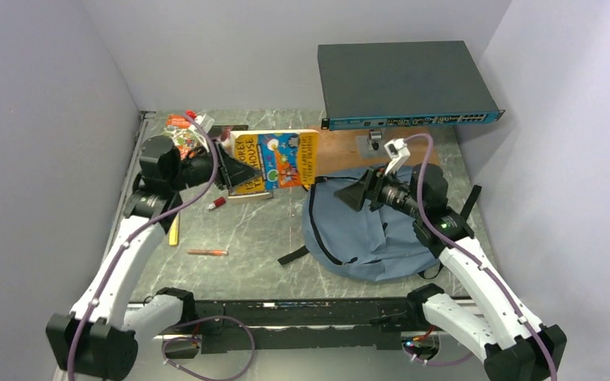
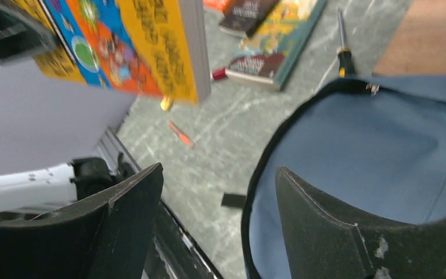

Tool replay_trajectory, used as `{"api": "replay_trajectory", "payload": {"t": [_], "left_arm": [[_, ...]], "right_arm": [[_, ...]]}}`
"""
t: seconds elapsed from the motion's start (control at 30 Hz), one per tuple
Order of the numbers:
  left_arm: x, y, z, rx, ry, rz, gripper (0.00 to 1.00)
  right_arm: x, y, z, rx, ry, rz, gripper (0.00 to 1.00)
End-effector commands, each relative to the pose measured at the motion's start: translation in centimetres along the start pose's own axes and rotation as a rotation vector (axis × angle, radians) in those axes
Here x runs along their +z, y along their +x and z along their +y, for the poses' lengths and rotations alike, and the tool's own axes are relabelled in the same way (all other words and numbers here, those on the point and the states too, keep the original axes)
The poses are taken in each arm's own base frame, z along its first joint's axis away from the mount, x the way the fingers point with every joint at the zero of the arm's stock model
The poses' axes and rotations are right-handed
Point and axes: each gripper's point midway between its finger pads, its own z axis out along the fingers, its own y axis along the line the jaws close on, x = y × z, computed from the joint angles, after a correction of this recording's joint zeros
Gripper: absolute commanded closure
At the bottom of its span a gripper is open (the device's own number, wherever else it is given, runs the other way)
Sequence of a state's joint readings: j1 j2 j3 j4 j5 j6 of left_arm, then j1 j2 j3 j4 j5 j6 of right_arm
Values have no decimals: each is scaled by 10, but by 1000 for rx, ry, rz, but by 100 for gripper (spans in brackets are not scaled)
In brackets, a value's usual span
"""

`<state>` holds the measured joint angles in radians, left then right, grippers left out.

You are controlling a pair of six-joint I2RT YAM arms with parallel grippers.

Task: Pack the student bag
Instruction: Pick up the book from the center of the board, then place the book in the student bag.

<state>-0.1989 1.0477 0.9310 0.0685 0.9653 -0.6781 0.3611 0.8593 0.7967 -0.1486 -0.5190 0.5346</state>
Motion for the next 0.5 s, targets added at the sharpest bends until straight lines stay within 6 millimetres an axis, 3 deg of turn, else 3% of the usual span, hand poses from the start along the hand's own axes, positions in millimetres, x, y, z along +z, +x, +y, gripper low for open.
{"api": "replay_trajectory", "payload": {"t": [0.0, 0.13, 0.2, 0.33, 0.47], "left_arm": [[-51, 3, 42, 214, -442, -4, 100], [-79, -10, 47, 218, -616, -149, 100], [-84, -9, 47, 206, -633, -191, 100], [-84, -1, 53, 145, -641, -195, 100], [-64, 8, 55, 56, -551, -165, 100]], "right_arm": [[4, 46, -11, -50, 68, 115, 27], [28, 84, -1, -80, 98, 206, 31], [39, 96, -9, -84, 170, 250, 33], [50, 114, -21, -107, 272, 333, 41], [59, 125, -28, -143, 299, 367, 48]]}}
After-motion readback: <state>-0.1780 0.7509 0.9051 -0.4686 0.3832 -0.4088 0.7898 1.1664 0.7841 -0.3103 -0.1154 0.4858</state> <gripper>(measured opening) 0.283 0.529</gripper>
